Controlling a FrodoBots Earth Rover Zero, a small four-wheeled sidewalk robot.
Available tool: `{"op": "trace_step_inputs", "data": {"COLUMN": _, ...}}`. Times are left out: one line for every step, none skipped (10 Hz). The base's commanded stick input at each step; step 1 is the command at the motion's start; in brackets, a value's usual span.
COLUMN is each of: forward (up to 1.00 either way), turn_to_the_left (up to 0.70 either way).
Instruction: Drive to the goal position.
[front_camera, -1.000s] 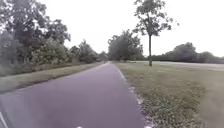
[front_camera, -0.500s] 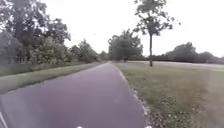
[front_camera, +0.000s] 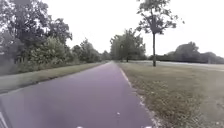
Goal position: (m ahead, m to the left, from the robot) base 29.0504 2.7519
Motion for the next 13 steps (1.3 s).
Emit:
{"op": "trace_step_inputs", "data": {"forward": 0.68, "turn_to_the_left": 0.0}}
{"op": "trace_step_inputs", "data": {"forward": 0.68, "turn_to_the_left": 0.0}}
{"op": "trace_step_inputs", "data": {"forward": 0.68, "turn_to_the_left": 0.0}}
{"op": "trace_step_inputs", "data": {"forward": 0.68, "turn_to_the_left": 0.0}}
{"op": "trace_step_inputs", "data": {"forward": 0.68, "turn_to_the_left": 0.0}}
{"op": "trace_step_inputs", "data": {"forward": 0.68, "turn_to_the_left": 0.0}}
{"op": "trace_step_inputs", "data": {"forward": 0.68, "turn_to_the_left": 0.0}}
{"op": "trace_step_inputs", "data": {"forward": 0.68, "turn_to_the_left": 0.0}}
{"op": "trace_step_inputs", "data": {"forward": 0.68, "turn_to_the_left": 0.0}}
{"op": "trace_step_inputs", "data": {"forward": 0.68, "turn_to_the_left": 0.0}}
{"op": "trace_step_inputs", "data": {"forward": 0.68, "turn_to_the_left": 0.0}}
{"op": "trace_step_inputs", "data": {"forward": 0.68, "turn_to_the_left": 0.0}}
{"op": "trace_step_inputs", "data": {"forward": 0.68, "turn_to_the_left": 0.0}}
